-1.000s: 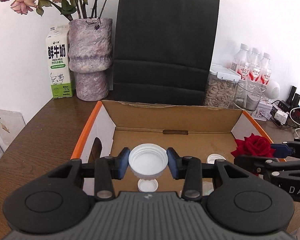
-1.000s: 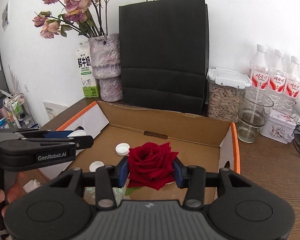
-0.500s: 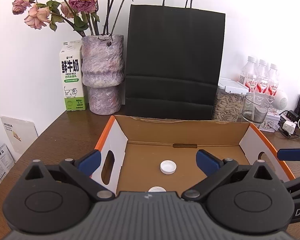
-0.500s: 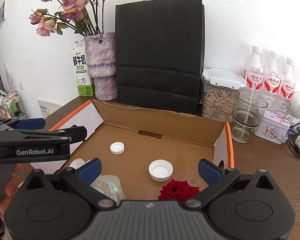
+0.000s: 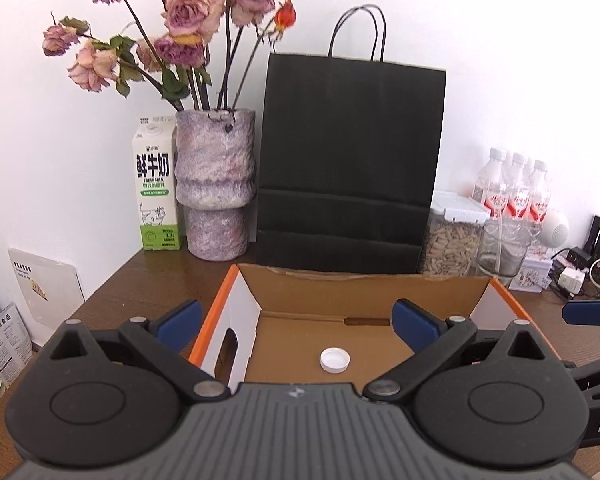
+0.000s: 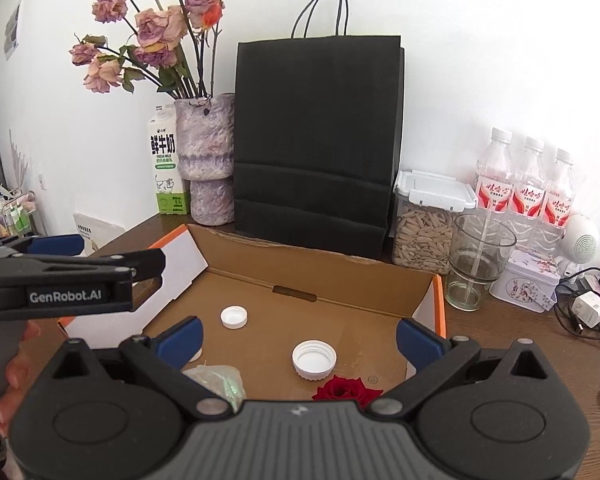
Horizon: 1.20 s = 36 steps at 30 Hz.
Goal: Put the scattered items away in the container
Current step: 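Carry the cap and the rose into the box and open both tools, then move both tools back from the box toward the plush sheep and container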
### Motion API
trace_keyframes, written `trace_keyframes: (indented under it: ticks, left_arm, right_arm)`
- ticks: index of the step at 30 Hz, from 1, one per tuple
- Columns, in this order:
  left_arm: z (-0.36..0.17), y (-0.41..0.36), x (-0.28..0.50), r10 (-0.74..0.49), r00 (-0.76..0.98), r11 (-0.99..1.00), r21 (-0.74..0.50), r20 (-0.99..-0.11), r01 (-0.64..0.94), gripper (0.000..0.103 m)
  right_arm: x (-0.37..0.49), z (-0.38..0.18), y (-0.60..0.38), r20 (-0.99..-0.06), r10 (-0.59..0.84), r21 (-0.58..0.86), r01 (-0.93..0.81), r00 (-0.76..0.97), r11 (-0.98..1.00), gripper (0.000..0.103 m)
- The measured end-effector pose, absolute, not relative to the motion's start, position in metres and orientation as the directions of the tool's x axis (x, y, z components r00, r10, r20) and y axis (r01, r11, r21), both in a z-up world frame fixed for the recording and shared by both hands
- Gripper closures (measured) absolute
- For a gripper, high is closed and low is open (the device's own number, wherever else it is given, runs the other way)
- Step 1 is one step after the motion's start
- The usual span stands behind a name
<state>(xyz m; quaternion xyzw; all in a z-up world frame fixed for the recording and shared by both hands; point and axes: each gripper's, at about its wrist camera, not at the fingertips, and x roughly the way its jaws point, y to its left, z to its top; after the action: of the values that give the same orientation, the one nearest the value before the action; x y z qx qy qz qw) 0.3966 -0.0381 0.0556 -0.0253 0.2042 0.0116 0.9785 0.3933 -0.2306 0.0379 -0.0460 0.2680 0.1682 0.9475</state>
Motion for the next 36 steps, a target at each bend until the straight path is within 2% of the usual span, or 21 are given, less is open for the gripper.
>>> trace_keyframes:
  ticks: [10, 23, 36]
  left_arm:
    - [0.076, -0.036, 0.347, 0.008, 0.958, 0.999, -0.045, -0.287, -0.022, 0.000]
    - [0.076, -0.018, 0.291, 0.010, 0.959, 0.998, -0.056, -0.284, -0.027, 0.000]
    - [0.057, 0.001, 0.242, 0.032, 0.948, 0.998, -0.044, -0.318, -0.049, 0.000]
  right_arm:
    - [0.348, 0.054, -0.236, -0.459, 0.268, -0.047, -0.325, 0.847, 0.945, 0.000]
    - [0.282, 0.055, -0.240, -0.429, 0.260, -0.054, -0.312, 0.865, 0.949, 0.000]
    - [0.220, 0.038, -0.237, -0.411, 0.227, -0.069, -0.278, 0.883, 0.958, 0.000]
